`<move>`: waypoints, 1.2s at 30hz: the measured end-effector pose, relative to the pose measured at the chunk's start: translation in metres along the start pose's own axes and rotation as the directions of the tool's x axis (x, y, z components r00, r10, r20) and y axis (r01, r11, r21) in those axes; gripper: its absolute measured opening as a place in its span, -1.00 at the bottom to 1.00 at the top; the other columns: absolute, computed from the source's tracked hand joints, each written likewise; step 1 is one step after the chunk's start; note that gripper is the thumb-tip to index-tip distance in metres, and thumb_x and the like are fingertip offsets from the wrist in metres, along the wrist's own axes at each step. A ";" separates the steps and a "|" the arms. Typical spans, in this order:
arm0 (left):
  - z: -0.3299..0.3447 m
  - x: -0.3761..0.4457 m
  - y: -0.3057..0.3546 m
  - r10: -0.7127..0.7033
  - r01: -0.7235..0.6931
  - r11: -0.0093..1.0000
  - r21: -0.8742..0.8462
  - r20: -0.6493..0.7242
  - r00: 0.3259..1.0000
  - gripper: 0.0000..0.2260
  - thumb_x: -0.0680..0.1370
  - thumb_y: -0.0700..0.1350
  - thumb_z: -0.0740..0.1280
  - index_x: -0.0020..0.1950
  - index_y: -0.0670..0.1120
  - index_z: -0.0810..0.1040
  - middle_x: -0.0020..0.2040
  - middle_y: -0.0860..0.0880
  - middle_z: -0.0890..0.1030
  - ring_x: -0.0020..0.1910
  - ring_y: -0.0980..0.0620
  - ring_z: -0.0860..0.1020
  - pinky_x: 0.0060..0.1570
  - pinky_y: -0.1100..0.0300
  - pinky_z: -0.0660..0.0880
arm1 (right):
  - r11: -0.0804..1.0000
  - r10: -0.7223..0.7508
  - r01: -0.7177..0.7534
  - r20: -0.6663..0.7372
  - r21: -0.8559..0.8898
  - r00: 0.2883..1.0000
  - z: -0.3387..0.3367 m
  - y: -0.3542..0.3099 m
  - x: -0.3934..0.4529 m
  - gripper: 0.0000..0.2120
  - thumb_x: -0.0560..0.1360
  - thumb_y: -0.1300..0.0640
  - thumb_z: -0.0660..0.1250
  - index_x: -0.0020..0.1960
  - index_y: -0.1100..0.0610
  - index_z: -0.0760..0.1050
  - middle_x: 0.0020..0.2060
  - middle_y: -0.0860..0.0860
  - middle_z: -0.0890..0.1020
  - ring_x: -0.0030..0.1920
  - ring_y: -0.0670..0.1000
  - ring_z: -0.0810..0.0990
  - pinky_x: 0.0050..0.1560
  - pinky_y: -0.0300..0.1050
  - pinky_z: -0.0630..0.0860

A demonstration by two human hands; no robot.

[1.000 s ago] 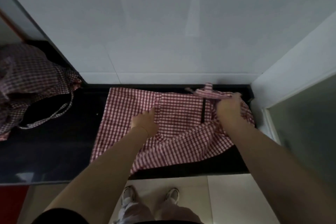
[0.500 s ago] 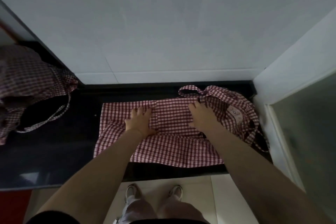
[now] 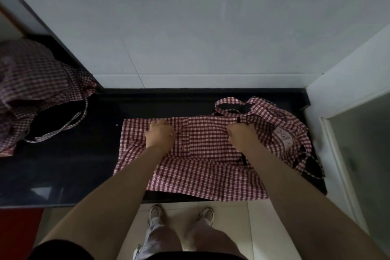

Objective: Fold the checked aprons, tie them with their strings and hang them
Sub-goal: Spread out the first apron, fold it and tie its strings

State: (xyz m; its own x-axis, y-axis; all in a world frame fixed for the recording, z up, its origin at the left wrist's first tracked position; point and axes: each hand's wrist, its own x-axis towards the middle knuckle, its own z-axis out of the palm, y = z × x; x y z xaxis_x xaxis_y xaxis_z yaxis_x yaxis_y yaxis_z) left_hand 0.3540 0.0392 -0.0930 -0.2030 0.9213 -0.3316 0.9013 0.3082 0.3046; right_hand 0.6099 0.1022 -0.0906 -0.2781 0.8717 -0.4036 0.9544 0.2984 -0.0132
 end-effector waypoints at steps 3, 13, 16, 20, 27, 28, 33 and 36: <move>0.000 0.003 0.001 0.028 -0.032 0.996 0.083 0.048 0.998 -0.86 0.57 -0.18 0.30 0.05 -0.08 0.64 0.22 -0.02 0.42 0.25 -0.02 0.34 0.23 0.00 0.48 | 1.000 -0.002 0.005 0.102 -0.028 0.995 -0.008 -0.004 0.000 -0.85 0.59 0.09 0.29 0.10 0.11 0.57 0.00 0.03 0.59 0.00 0.01 0.54 0.18 -0.13 0.42; -0.029 -0.004 0.025 0.256 -0.251 0.966 -0.058 0.096 0.962 -0.48 0.49 0.01 0.43 0.43 0.05 0.38 0.39 -0.02 0.38 0.38 -0.03 0.35 0.35 -0.04 0.40 | 0.973 -0.085 0.091 -0.041 0.211 0.996 -0.073 0.008 -0.024 -0.84 0.52 0.17 0.39 -0.23 0.08 0.51 -0.04 0.00 0.53 -0.12 0.01 0.57 -0.06 -0.07 0.54; -0.028 -0.009 0.046 0.279 -0.280 0.960 -0.010 0.132 0.951 -0.31 0.47 0.10 0.44 0.53 0.09 0.22 0.48 0.00 0.32 0.45 -0.06 0.29 0.43 -0.11 0.27 | 0.948 -0.098 0.107 -0.046 0.300 0.994 -0.096 0.009 -0.037 -0.91 0.54 0.19 0.32 -0.14 0.12 0.49 -0.21 0.05 0.57 -0.21 0.07 0.57 -0.17 0.00 0.53; -0.033 -0.007 0.059 0.218 -0.217 0.975 0.040 -0.024 0.976 -0.81 0.57 0.05 0.31 0.14 0.04 0.55 0.05 0.04 0.60 0.12 -0.01 0.54 0.28 0.02 0.32 | 0.940 -0.097 0.103 -0.036 0.324 0.995 -0.114 0.018 -0.052 -0.86 0.57 0.22 0.29 -0.15 0.11 0.40 -0.29 0.02 0.50 -0.33 0.01 0.46 -0.31 -0.12 0.36; -0.057 -0.018 0.075 0.345 -0.352 0.933 0.075 0.089 0.934 -0.79 0.63 -0.02 0.25 0.11 -0.04 0.64 0.02 -0.03 0.61 -0.01 0.00 0.53 0.15 0.11 0.45 | 0.987 -0.127 0.116 0.098 0.114 0.987 -0.110 0.004 -0.052 -0.61 0.51 -0.06 0.39 0.29 0.03 0.52 0.18 -0.01 0.56 0.23 0.07 0.48 0.28 0.06 0.42; -0.060 -0.019 0.076 0.338 -0.348 0.934 0.084 0.116 0.934 -0.78 0.65 -0.02 0.22 0.13 -0.03 0.64 0.03 -0.03 0.59 -0.04 0.01 0.52 0.11 0.11 0.48 | 0.986 -0.149 0.145 0.050 0.083 0.988 -0.107 -0.004 -0.051 -0.68 0.53 -0.04 0.38 0.24 0.04 0.57 0.17 0.00 0.57 0.25 0.08 0.46 0.30 0.07 0.38; -0.070 -0.025 0.061 0.252 -0.265 0.961 0.076 0.147 0.956 -0.81 0.64 0.01 0.22 0.07 -0.03 0.58 -0.06 0.04 0.59 -0.09 0.06 0.54 -0.09 0.17 0.47 | 0.988 -0.117 0.119 -0.022 0.094 0.993 -0.102 -0.022 -0.048 -0.82 0.59 0.06 0.31 0.05 0.14 0.61 0.01 0.07 0.62 0.02 0.09 0.58 0.00 -0.06 0.49; -0.071 -0.029 0.042 0.136 -0.139 0.990 0.025 0.110 0.985 -0.82 0.61 0.02 0.29 -0.04 -0.07 0.57 -0.10 -0.02 0.60 -0.11 0.03 0.56 -0.12 0.16 0.51 | 0.985 -0.080 0.076 0.022 0.156 0.997 -0.102 -0.016 -0.046 -0.79 0.60 0.04 0.28 0.06 0.14 0.62 -0.02 0.06 0.65 -0.05 0.05 0.60 0.00 -0.04 0.55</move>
State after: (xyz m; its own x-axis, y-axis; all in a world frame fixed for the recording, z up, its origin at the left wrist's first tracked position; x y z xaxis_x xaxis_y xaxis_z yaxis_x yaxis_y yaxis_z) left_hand 0.3702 0.0427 -0.0072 -0.0355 0.9228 -0.3836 0.9302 0.1708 0.3249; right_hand 0.5959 0.0967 0.0214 -0.3514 0.8362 -0.4212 0.9358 0.2994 -0.1862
